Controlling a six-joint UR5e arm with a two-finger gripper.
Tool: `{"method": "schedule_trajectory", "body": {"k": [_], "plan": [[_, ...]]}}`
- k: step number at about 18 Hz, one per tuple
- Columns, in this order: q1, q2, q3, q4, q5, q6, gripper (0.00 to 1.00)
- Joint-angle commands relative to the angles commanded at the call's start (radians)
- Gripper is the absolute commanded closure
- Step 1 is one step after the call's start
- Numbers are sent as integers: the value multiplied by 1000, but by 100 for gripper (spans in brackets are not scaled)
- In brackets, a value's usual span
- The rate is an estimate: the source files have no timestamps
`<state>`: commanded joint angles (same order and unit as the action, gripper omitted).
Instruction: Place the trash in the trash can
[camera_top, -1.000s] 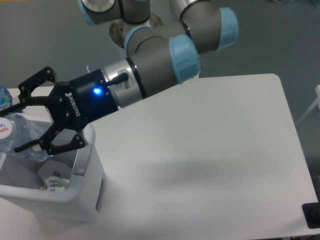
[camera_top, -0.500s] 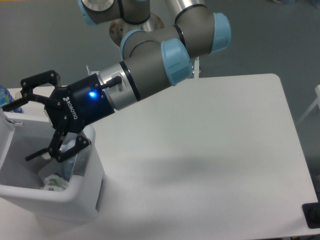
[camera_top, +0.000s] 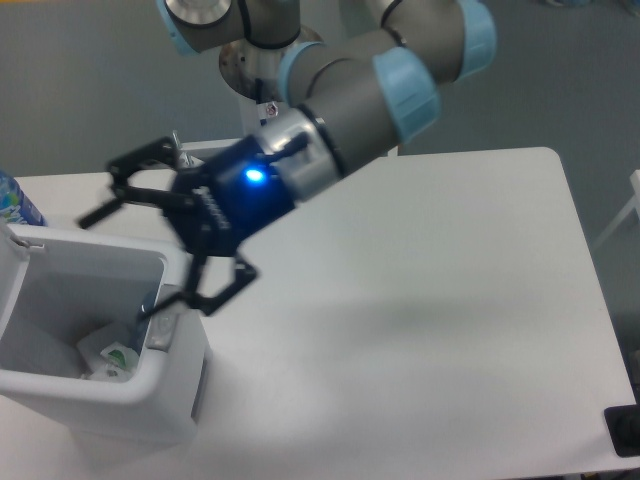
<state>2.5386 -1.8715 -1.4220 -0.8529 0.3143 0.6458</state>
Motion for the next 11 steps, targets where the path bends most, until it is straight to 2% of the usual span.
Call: {"method": "schedule_trajectory", "body": {"k": [2,5,8,11], "plan": [[6,2,5,0,82,41,0],[6,5,-6,-5,263,126,0],[11,3,-23,-6,365,150,0],[52,5,-104,-9,483,309,0]]}}
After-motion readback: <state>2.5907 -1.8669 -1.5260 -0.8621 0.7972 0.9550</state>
